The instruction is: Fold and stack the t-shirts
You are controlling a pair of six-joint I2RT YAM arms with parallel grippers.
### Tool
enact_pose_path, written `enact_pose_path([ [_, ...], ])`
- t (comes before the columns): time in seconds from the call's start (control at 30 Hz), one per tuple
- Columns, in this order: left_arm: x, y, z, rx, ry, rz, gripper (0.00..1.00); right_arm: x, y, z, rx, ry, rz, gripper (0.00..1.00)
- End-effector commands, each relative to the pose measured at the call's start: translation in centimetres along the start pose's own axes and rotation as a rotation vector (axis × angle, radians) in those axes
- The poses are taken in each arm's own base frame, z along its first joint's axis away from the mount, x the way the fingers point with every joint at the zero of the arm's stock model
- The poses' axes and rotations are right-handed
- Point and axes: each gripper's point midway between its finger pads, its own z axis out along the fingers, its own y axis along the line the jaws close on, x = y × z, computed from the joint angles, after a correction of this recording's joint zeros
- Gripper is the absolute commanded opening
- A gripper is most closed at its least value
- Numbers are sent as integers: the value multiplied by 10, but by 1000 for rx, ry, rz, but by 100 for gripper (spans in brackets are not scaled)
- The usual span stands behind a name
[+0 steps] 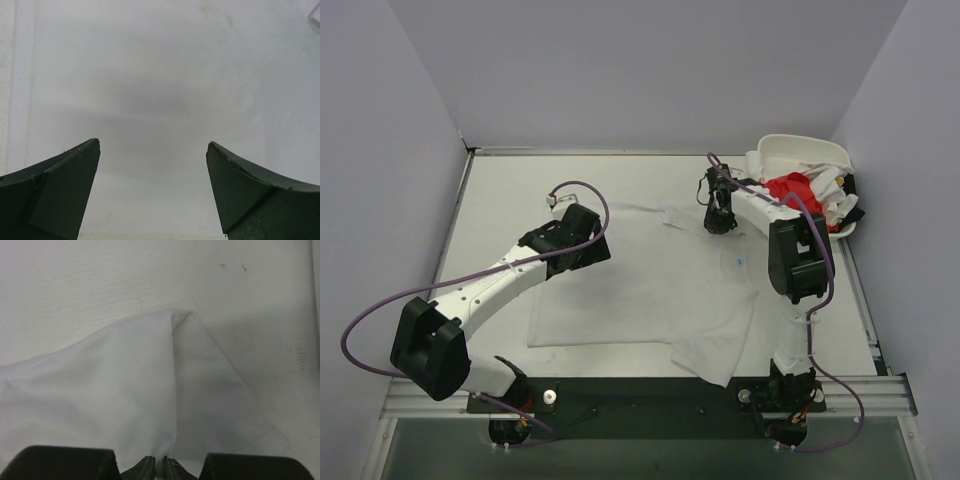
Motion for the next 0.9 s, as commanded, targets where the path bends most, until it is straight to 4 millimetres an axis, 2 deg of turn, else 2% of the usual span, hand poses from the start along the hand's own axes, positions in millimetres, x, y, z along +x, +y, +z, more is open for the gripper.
enact_pose_path([
  [0.0,-7,-2,3,10,-30,-2,97,-11,4,-4,5,-20,1,13],
  [0.1,-8,-1,2,7,-32,-3,97,-12,4,-3,6,-20,1,6],
  [0.13,-7,-1,3,6,-31,-3,98,-12,4,-1,8,-19,3,1],
  [0.27,-8,-1,2,6,-31,-1,98,-19,7,-4,1,-31,5,0],
  [0.37,-9,0,2,4,-34,-1,97,-35,15,-16,-27,-64,9,0],
  [0.4,-10,-1,2,5,-35,-1,97,-48,20,-25,-43,-93,13,0],
  [0.47,-11,-1,1,5,-37,-1,97,-58,24,-35,-52,-108,10,0],
  [0.5,-11,-1,1,6,-38,-1,97,-72,29,-45,-67,-135,7,0],
  [0.6,-12,-3,2,9,-35,0,98,-98,34,-57,-67,-181,11,0],
  [0.67,-11,-4,3,8,-32,1,97,-111,37,-59,-71,-196,18,0],
  [0.7,-11,-4,3,8,-32,3,97,-111,37,-51,-65,-181,17,0],
  [0.73,-11,-4,4,8,-32,3,98,-125,44,-57,-84,-213,31,0],
  [0.8,-10,-4,6,2,-25,9,97,-132,50,-46,-89,-216,42,0],
  [0.83,-10,-4,6,3,-24,11,97,-144,57,-50,-109,-244,54,0],
  [0.87,-8,-4,8,0,-19,16,97,-148,64,-48,-138,-240,63,0],
])
